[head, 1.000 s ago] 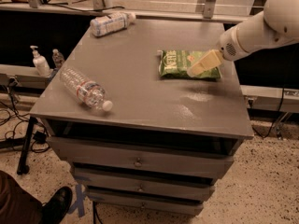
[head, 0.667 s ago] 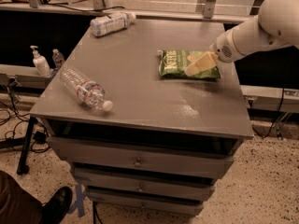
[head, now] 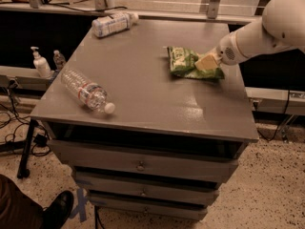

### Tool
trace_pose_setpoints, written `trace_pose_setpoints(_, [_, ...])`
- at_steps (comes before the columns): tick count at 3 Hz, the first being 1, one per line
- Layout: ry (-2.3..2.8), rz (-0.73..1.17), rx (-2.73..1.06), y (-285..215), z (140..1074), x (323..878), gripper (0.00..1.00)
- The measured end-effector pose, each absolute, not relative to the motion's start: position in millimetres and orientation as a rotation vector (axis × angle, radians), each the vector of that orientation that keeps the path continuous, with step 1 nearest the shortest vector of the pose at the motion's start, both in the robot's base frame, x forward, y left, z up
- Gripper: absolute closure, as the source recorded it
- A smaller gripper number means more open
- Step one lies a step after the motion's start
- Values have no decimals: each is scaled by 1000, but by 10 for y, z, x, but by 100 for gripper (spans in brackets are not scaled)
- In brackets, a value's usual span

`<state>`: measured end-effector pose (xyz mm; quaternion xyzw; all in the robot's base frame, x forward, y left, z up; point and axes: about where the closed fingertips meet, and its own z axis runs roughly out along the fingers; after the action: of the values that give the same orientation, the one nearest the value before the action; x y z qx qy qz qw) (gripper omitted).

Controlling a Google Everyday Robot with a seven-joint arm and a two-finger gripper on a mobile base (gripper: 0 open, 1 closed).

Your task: Move green jalapeno chip bag near blue plastic bottle

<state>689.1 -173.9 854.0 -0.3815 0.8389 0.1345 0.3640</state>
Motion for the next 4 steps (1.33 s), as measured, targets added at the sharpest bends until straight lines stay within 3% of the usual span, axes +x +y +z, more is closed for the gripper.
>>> trace_pose_setpoints(1, [2164,347,-971,-1770,8549,6883,88])
trace_pose_setpoints(2, [2167,349,-969,-1771,8567,6878,100])
trace_pose_setpoints(4, [2122,318,-963,-1777,9040,6984,100])
